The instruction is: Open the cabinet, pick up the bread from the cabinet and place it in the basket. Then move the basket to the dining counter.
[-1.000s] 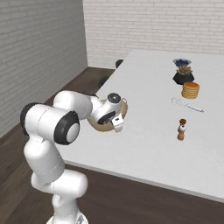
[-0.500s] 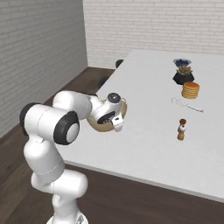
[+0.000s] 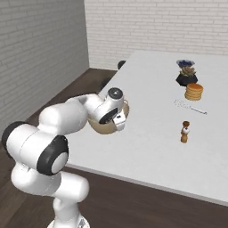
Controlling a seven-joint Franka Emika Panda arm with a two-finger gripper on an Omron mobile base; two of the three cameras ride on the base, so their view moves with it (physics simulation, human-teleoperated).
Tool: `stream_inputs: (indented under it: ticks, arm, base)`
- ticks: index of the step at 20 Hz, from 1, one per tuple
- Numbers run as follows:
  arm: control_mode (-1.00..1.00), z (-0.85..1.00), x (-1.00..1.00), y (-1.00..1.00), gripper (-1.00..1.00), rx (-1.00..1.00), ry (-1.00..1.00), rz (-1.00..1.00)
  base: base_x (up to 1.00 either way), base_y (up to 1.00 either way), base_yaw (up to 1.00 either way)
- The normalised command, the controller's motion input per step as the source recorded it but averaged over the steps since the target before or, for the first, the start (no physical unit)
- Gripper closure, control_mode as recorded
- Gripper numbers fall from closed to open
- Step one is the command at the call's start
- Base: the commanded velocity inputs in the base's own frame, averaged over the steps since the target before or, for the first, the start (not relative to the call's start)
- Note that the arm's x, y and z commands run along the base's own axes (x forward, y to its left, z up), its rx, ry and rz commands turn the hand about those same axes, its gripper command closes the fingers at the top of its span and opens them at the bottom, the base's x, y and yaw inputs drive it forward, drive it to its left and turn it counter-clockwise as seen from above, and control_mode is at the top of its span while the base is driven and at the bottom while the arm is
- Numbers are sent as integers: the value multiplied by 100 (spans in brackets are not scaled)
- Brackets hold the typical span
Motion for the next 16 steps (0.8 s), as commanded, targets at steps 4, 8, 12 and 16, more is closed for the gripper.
stream_inputs:
  ticks: [4, 8, 12, 16]
  arm:
    - [-100, 61, -100, -7, -100, 0, -3, 0]
    - [-100, 41, -100, -1, -100, -2, -11, 0]
    - [-100, 36, -100, 0, -100, -4, -15, 0]
    - [-100, 25, -100, 0, -100, -12, -9, 0]
  base:
    - [0, 0, 0]
    - [0, 0, 0]
    - [0, 0, 0]
    - [0, 0, 0]
